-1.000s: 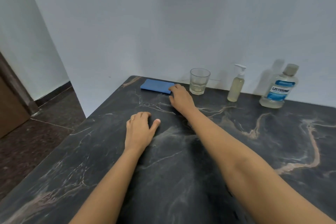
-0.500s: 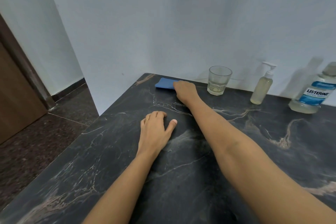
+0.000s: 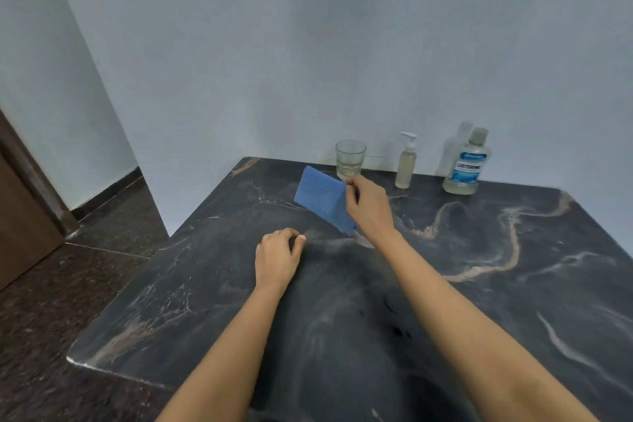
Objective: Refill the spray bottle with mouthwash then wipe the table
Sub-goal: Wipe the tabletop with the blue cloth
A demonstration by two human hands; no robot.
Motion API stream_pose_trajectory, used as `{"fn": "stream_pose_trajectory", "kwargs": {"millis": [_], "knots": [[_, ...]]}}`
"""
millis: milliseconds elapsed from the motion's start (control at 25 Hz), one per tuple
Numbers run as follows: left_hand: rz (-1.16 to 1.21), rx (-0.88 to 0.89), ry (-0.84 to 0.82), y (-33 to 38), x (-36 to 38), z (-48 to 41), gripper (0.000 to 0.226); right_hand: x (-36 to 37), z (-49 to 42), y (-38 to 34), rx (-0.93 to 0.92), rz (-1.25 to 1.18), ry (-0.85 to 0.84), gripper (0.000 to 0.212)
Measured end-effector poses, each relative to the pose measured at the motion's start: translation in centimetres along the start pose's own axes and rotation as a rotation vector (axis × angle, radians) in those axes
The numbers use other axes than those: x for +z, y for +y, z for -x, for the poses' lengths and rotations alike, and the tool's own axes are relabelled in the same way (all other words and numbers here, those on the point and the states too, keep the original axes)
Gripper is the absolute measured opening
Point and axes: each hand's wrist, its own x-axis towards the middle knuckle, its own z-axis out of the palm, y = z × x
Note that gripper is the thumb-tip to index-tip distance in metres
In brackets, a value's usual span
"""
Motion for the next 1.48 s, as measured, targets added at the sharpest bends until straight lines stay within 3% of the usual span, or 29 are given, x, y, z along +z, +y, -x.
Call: {"fn": "stream_pose_trajectory", "kwargs": {"millis": [240, 520, 760, 960, 1120, 1400, 1480], "knots": [[0.093, -0.071, 0.005, 5.4, -0.1, 9.2, 0.024, -13.6, 8.4, 1.8, 0.184, 0.027, 0.18, 0.018], [0.177, 0.045, -0.073, 9.7, 1.4, 17.9, 0.024, -25.1, 19.4, 5.5, 0.247, 0.452, 0.266, 0.022], [0.098, 0.182, -0.081, 9.7, 2.1, 19.8, 0.026, -22.7, 27.5, 5.5, 0.205, 0.612, -0.034, 0.018], [0.072, 0.184, -0.066, 9.4, 2.4, 19.9, 0.025, -20.7, 28.0, 6.2, 0.166, 0.348, -0.164, 0.027], [0.078, 0.176, -0.06, 9.3, 2.5, 20.0, 0.025, -20.4, 26.9, 8.4, 0.153, 0.409, -0.544, 0.047], [0.048, 0.169, -0.025, 9.6, 2.8, 20.0, 0.022, -17.9, 25.2, 7.8, 0.291, 0.558, -0.559, 0.054], [0.054, 0.177, -0.034, 9.4, 2.8, 20.0, 0.021, -17.0, 25.8, 7.2, 0.24, 0.546, -0.578, 0.054]]}}
